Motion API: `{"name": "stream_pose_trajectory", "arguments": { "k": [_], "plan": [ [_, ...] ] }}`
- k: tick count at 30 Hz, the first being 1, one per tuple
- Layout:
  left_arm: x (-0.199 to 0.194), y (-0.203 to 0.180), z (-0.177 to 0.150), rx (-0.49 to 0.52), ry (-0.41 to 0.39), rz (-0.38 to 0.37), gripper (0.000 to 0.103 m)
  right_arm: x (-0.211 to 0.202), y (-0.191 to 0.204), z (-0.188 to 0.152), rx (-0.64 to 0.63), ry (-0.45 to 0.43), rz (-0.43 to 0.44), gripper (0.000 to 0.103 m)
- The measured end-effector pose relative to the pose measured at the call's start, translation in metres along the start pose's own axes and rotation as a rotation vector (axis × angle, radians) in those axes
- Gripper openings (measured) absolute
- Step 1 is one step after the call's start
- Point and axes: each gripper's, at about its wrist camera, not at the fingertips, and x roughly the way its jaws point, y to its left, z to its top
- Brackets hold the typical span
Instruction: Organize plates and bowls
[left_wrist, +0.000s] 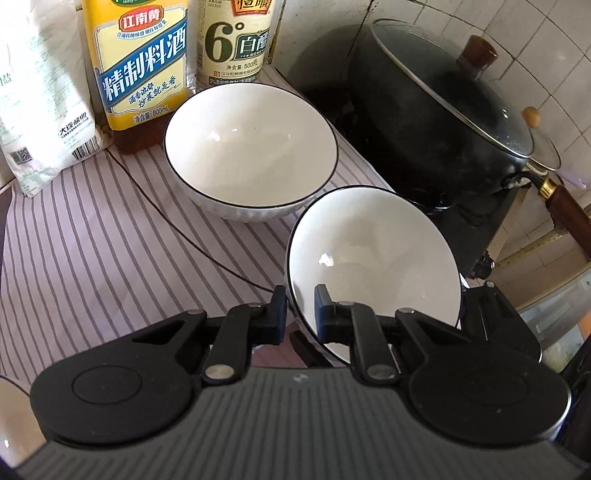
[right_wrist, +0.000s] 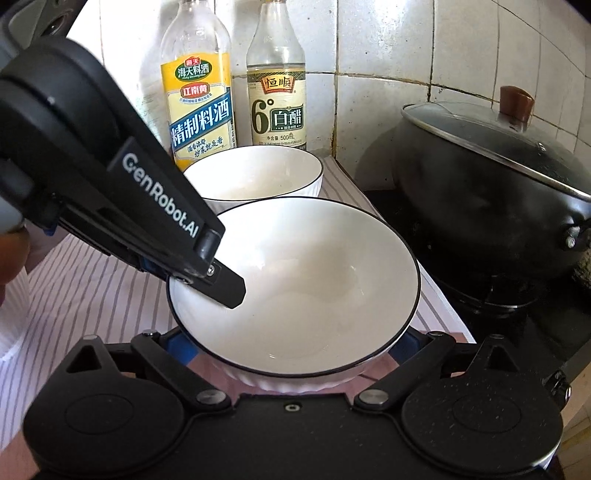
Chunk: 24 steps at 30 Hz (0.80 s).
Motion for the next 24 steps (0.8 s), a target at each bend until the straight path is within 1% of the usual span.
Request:
{"name": "stream_pose_trajectory", "arguments": {
  "k": [6, 10, 14, 17, 19, 24],
  "plan": [
    [-0.021, -0.006, -0.008, 0.037, 0.017, 0.007, 0.014, -0.019, 0.008, -0.002, -0.011, -0.016, -0.009, 0.1],
    [-0.045, -0.012, -0.014, 0.08, 0.017, 0.008, 0.014, -0.039, 0.015, 0.002, -0.011, -0.019, -0.012, 0.1],
    [-0.074, -0.016, -0.019, 0.097, 0.004, 0.032, 0.014, -0.062, 0.027, 0.005, -0.014, -0.051, -0.024, 0.101],
    [-0.1, -0.02, -0.022, 0.115, -0.029, 0.078, 0.014, -0.078, 0.039, 0.012, -0.016, -0.08, -0.019, 0.1],
    [-0.119, -0.02, -0.024, 0.108, -0.056, 0.091, 0.014, -0.091, 0.049, 0.018, -0.022, -0.101, -0.019, 0.1],
    [-0.162, -0.007, -0.028, 0.053, -0.091, 0.082, 0.014, -0.117, 0.067, 0.037, -0.054, -0.137, 0.007, 0.101]
  ]
}}
